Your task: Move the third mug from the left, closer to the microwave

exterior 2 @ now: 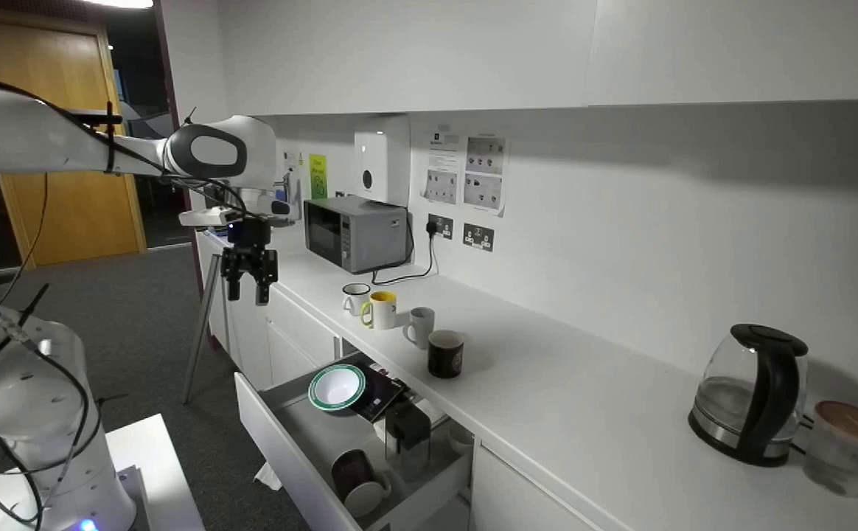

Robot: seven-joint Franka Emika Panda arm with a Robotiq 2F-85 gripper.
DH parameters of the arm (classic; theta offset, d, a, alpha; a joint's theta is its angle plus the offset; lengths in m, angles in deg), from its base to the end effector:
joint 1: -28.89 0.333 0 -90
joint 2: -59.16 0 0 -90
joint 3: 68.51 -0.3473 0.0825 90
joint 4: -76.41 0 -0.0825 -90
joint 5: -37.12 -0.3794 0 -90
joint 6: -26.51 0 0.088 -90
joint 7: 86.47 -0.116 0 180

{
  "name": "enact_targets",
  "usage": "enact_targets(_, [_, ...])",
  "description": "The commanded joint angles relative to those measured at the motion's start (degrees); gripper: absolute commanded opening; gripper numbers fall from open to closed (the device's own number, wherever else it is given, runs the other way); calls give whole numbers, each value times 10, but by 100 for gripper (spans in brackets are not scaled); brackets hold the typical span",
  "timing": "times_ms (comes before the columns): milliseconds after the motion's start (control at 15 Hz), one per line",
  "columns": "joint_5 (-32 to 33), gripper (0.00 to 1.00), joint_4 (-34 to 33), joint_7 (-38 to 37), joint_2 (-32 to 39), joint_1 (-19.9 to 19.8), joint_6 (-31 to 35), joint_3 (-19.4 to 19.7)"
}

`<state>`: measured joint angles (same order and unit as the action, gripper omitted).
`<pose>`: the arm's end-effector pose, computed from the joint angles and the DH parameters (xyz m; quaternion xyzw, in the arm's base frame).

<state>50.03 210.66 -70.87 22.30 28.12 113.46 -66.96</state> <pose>0.3092 -0.0416 0.5659 0.9829 0.1221 -0.1054 0.0892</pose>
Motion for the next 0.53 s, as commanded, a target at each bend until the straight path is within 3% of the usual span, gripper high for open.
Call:
enact_targets(0, [-26,100,10,-27,-6,26,4,-5])
enact_targets(200, [-55,100,15,-61,-3,61,48,-47])
enact_targets(467, [-41,100,-14,-113,34,89,123,-104])
